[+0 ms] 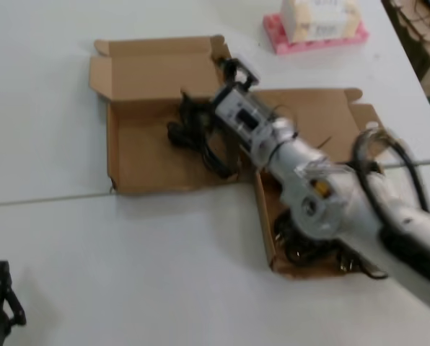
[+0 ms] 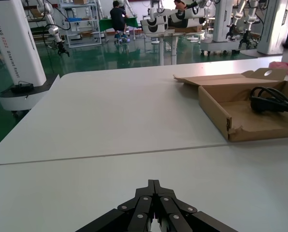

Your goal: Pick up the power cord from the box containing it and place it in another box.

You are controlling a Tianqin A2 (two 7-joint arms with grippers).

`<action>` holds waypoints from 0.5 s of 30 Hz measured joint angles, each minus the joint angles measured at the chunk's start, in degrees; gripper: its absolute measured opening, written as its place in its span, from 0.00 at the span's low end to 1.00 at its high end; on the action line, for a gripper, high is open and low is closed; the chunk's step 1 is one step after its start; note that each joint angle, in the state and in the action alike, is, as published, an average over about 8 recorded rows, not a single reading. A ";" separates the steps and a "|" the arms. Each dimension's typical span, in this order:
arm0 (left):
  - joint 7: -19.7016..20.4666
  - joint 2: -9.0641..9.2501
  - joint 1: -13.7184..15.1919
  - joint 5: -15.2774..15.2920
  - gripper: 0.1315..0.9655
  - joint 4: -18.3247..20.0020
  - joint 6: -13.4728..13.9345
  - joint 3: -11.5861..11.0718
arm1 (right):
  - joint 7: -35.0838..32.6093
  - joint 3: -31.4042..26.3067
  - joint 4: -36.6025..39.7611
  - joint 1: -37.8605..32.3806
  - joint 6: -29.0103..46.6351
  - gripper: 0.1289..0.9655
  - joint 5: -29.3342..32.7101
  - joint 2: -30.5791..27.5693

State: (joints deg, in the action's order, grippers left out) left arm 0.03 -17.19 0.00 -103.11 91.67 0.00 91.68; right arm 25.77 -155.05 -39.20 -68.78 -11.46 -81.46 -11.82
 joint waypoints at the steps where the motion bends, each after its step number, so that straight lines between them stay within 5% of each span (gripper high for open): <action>1: 0.00 0.00 0.00 0.00 0.04 0.00 0.00 0.00 | 0.00 0.04 -2.43 0.04 -0.88 0.41 -0.42 -1.57; 10: 0.00 0.00 0.00 0.00 0.04 0.00 0.00 0.00 | 0.00 5.31 -23.35 4.53 -11.11 0.46 -4.13 -16.82; 15: 0.00 0.00 0.00 0.00 0.04 0.00 0.00 0.00 | 0.00 8.99 -28.67 8.16 -12.75 0.46 -5.44 -20.46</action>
State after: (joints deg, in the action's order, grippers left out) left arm 0.03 -17.19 0.00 -103.11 91.67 0.00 91.68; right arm 25.77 -146.06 -67.87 -60.62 -24.21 -86.90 -32.28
